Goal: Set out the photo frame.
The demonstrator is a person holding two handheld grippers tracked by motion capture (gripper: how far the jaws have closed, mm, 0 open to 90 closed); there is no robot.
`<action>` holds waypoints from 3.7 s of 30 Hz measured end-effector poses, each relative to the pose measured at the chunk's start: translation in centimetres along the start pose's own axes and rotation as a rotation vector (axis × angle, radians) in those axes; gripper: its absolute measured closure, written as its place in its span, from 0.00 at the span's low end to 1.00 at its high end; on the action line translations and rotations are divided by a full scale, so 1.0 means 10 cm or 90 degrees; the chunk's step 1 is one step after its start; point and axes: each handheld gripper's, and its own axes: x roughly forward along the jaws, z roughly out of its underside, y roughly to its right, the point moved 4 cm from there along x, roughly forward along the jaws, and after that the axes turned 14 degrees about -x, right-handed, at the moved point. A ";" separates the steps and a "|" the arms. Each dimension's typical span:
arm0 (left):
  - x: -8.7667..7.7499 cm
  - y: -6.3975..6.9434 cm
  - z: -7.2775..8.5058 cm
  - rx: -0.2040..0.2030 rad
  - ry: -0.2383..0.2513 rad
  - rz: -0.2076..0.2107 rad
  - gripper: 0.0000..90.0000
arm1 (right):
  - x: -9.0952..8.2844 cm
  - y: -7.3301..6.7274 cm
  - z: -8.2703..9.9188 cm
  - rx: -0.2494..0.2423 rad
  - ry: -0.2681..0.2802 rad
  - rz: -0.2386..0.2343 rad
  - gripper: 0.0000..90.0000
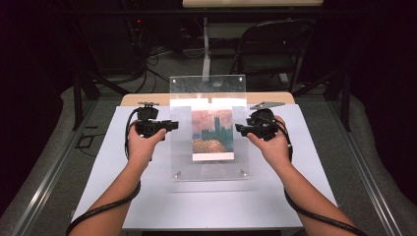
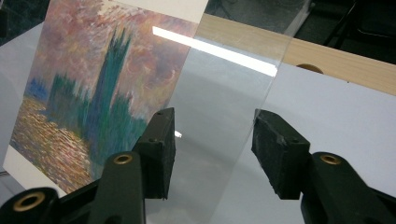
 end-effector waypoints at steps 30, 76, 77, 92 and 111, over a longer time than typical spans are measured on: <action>-0.50 0.18 0.42 0.052 0.055 0.029 0.83 | -0.57 -0.28 0.13 -0.009 0.043 0.014 0.78; -0.85 0.28 0.93 0.104 0.069 0.066 0.68 | -0.99 -0.62 0.42 -0.046 0.072 -0.028 0.73; -0.85 0.28 0.93 0.104 0.069 0.066 0.67 | -0.99 -0.62 0.42 -0.046 0.072 -0.028 0.73; -1.07 -0.06 1.07 0.104 0.119 0.018 0.46 | -1.19 -0.50 0.74 -0.038 0.084 -0.002 0.49; -0.72 -0.84 1.54 0.047 0.132 -0.051 0.44 | -0.78 -0.28 1.64 0.019 0.020 0.083 0.45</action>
